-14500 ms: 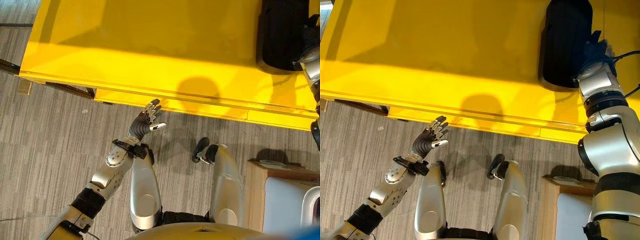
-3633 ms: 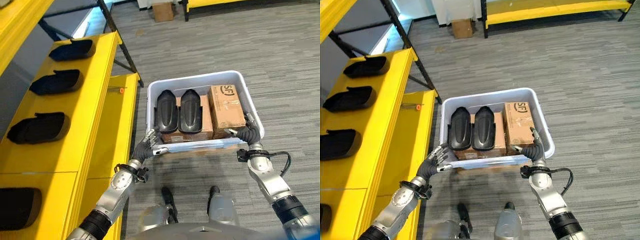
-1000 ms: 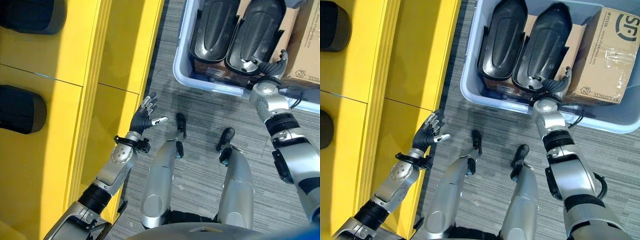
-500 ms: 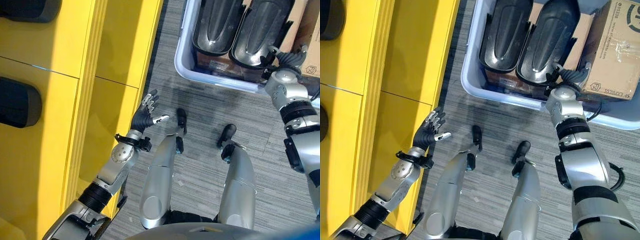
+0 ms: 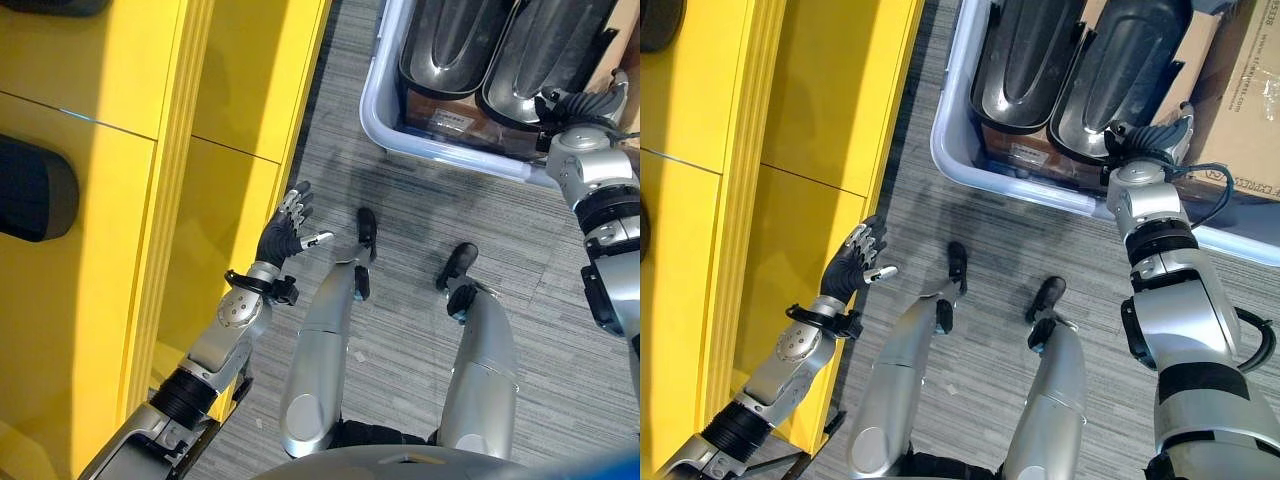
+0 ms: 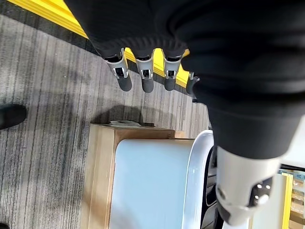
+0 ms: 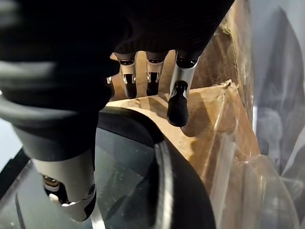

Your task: Move parts from the plastic box to the shelf.

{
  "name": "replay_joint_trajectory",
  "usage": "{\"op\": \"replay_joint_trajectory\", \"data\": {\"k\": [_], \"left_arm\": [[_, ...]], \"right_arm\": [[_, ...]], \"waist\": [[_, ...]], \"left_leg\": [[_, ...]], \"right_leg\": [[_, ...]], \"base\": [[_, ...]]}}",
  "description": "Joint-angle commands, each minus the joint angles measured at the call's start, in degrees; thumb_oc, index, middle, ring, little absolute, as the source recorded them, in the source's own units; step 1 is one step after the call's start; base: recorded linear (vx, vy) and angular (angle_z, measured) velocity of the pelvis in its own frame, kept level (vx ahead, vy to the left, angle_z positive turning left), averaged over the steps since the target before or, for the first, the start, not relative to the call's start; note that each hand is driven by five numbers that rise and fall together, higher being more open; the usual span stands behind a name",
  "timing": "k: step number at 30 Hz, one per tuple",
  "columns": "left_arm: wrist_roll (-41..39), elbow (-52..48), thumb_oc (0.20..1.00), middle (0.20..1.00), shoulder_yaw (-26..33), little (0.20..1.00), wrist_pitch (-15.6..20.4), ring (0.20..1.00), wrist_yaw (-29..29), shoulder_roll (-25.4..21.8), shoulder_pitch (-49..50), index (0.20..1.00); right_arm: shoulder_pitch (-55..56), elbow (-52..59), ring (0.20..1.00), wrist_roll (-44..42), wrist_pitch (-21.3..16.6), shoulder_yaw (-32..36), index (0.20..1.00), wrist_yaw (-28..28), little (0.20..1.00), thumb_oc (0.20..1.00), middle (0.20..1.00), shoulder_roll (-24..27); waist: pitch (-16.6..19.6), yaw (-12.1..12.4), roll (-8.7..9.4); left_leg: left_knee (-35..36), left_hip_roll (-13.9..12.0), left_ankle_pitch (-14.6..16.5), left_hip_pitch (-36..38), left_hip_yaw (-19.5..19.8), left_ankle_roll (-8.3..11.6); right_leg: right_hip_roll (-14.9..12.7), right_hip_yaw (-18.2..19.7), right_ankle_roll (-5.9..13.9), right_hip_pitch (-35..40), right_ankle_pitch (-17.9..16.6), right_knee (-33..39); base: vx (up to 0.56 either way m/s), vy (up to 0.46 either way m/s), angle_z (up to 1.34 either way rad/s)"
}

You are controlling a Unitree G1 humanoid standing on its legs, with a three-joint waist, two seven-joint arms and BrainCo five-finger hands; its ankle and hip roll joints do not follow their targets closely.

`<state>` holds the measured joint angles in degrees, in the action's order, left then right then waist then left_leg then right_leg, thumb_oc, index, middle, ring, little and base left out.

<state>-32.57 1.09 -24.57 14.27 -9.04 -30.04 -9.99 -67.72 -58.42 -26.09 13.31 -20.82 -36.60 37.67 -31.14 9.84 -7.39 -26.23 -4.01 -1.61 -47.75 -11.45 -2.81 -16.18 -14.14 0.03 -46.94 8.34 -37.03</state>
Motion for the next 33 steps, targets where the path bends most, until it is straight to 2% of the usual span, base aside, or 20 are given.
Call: {"op": "replay_joint_trajectory", "data": {"k": [1, 4, 7, 15, 20, 21, 22, 33], "left_arm": [[-0.02, -6.06, 1.000, 1.000, -0.30, 1.000, 3.43, 1.000, 0.47, -1.11, 3.51, 1.000], [-0.81, -6.00, 1.000, 1.000, 0.12, 1.000, 4.17, 1.000, 0.44, -0.80, 3.82, 1.000], [-0.28, -6.61, 1.000, 1.000, 0.88, 1.000, 4.12, 1.000, -0.28, -0.75, 3.77, 1.000], [0.59, -5.73, 1.000, 1.000, 1.52, 1.000, 3.61, 1.000, -0.53, -0.72, 3.36, 1.000], [0.81, -5.09, 1.000, 1.000, 1.40, 1.000, 3.61, 1.000, -0.60, -0.83, 2.82, 1.000], [0.66, -5.08, 1.000, 1.000, 1.30, 1.000, 3.60, 1.000, -0.68, -0.84, 2.65, 1.000], [0.83, -5.18, 1.000, 1.000, 1.30, 1.000, 3.27, 1.000, -0.51, -0.87, 2.41, 1.000], [0.88, -5.27, 1.000, 1.000, 0.88, 1.000, 3.48, 1.000, -0.21, -1.38, 2.06, 1.000]], "right_arm": [[-0.24, 1.04, 1.000, 1.43, 0.02, -2.65, 1.000, 1.44, 1.000, 1.000, 1.000, 0.11], [-0.22, 2.43, 1.000, 2.26, 0.53, -3.28, 1.000, 1.31, 1.000, 1.000, 1.000, -0.48], [0.04, 4.46, 1.000, 4.14, 2.59, -3.83, 1.000, 0.68, 1.000, 1.000, 1.000, -1.56], [1.33, 3.40, 1.000, -4.26, 3.25, -3.32, 1.000, 0.62, 1.000, 1.000, 1.000, -3.04], [1.96, 0.75, 1.000, -5.48, 3.52, -3.59, 1.000, 2.04, 1.000, 1.000, 1.000, -3.47], [1.85, 0.20, 0.479, -5.28, 3.86, -3.74, 0.479, 3.02, 0.479, 0.479, 0.479, -3.46], [1.47, -0.53, 0.200, -5.96, 3.93, -4.09, 0.200, 3.99, 0.200, 0.200, 0.200, -3.45], [0.80, -5.44, 0.200, -4.62, 7.07, -6.81, 0.200, 5.22, 0.200, 0.200, 0.200, -2.75]], "waist": [[1.34, 2.18, -3.12], [1.34, 2.36, -2.80], [1.34, 2.55, -2.20], [1.34, 2.93, -1.44], [1.34, 3.19, -1.37], [1.34, 3.23, -1.32], [1.34, 3.36, -1.38], [1.34, 3.76, -1.95]], "left_leg": [[-1.20, 2.07, 8.12, 0.16, 4.00, 0.67], [-0.78, 2.03, 7.95, -0.02, 3.88, 0.62], [-0.68, 1.88, 7.89, -0.54, 3.79, 0.53], [-1.08, 1.63, 8.16, -1.66, 3.80, 0.38], [-1.85, 1.61, 8.38, -2.91, 4.03, 0.18], [-1.99, 1.63, 8.39, -3.19, 4.12, 0.22], [-2.15, 1.66, 8.39, -3.48, 4.21, 0.22], [-2.24, 1.56, 8.22, -3.84, 4.36, 0.14]], "right_leg": [[3.22, 2.75, 0.33, 1.84, 5.46, -4.07], [3.29, 2.44, 0.48, 1.92, 5.20, -3.44], [3.34, 2.16, 0.77, 1.96, 4.81, -2.65], [3.43, 1.61, 0.99, 1.52, 4.59, -2.45], [3.40, 1.45, 0.94, 0.64, 4.51, -3.06], [3.43, 1.38, 0.94, 0.48, 4.52, -3.12], [3.41, 1.28, 0.92, 0.29, 4.57, -3.25], [3.06, 0.87, 0.85, -0.18, 4.46, -3.21]], "base": [[0.01, 0.043, 0.01], [0.01, 0.048, 0.02], [0.01, 0.024, 0.06], [0.01, 0.001, 0.01], [0.01, -0.006, 0.03], [0.02, -0.030, 0.04], [0.01, -0.035, 0.03], [0.00, -0.012, 0.01]]}}
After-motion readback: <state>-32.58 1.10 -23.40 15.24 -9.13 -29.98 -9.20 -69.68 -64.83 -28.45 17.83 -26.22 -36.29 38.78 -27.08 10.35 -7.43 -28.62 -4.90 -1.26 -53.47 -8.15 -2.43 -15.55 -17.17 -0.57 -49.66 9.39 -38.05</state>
